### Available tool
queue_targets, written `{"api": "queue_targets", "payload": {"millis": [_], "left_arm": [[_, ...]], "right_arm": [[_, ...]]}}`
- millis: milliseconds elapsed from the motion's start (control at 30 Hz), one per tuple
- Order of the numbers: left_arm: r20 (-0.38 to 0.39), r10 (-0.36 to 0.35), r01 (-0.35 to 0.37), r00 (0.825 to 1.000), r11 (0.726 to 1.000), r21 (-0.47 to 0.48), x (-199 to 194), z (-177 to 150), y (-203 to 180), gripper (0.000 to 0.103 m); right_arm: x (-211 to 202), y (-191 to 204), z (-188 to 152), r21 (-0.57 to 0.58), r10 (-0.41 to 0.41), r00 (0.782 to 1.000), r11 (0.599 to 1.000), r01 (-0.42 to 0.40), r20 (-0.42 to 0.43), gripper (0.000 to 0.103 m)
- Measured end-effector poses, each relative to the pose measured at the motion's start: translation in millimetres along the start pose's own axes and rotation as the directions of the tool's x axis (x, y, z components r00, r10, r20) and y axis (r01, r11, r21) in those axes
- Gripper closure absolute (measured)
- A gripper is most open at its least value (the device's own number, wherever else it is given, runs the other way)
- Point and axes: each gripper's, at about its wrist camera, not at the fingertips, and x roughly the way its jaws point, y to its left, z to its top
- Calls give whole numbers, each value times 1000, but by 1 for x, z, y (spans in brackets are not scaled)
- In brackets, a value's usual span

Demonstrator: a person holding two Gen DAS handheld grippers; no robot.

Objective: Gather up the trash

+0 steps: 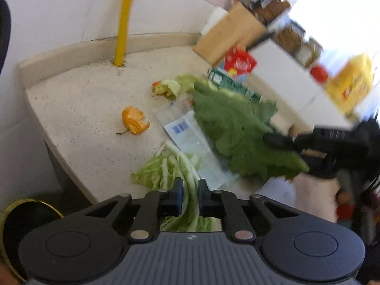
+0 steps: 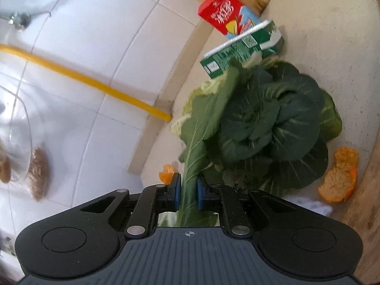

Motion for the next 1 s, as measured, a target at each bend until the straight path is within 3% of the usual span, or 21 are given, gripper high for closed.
{"api": "queue_targets", "payload": {"millis": [33, 100, 200, 267, 333, 400, 467, 500, 600, 667, 733, 800, 867, 900, 1000], "left_arm": [[-2, 26, -26, 1000, 1000, 14, 2, -1, -3, 67], [8, 91, -92, 996, 993, 70, 7, -3, -10, 47], [58, 224, -231, 973, 946, 226, 13, -6, -29, 35], [72, 272, -281, 960, 907, 313, 21, -8, -40, 20], [58, 282, -284, 958, 892, 351, 29, -11, -45, 16], [11, 279, -264, 960, 895, 361, 39, -14, -46, 15], [-39, 286, -256, 958, 906, 337, 50, -16, -42, 16], [-28, 276, -253, 961, 914, 317, 50, -18, -39, 14], [0, 263, -251, 965, 922, 295, 49, -19, -37, 16], [6, 252, -243, 968, 929, 278, 48, -15, -35, 28], [3, 229, -221, 973, 936, 275, 47, -11, -37, 55], [-4, 216, -208, 976, 942, 263, 46, -9, -37, 64], [-6, 195, -189, 981, 954, 233, 43, -8, -34, 73], [-8, 181, -175, 984, 962, 212, 40, -7, -32, 78], [1, 111, -110, 994, 982, 155, 26, -2, -28, 84]], "right_arm": [[2, 1, -2, -16, -29, 1000, 999, 29, 1, 85], [5, -1, -5, -21, -34, 999, 999, 34, -17, 85], [8, -1, -9, -49, -69, 997, 997, 68, -31, 82], [12, -2, -10, -58, -73, 996, 996, 70, -49, 78], [17, -2, -11, -66, -83, 995, 995, 80, -59, 75], [21, -2, -11, -83, -91, 993, 993, 85, -71, 73], [26, -1, -9, -97, -94, 992, 992, 86, -85, 60], [29, 1, -9, -111, -97, 991, 990, 87, -91, 56], [39, 8, -5, -162, -128, 987, 980, 112, -93, 47], [46, 9, -2, -183, -146, 985, 975, 127, -96, 42], [54, 8, 1, -182, -142, 983, 976, 119, -116, 41], [58, 12, 2, -204, -162, 981, 969, 138, -105, 47], [57, 18, 1, -263, -242, 967, 941, 213, -84, 78], [55, 22, 0, -285, -257, 963, 932, 225, -80, 80], [41, 27, 1, -265, -198, 978, 949, 173, -71, 85]]}}
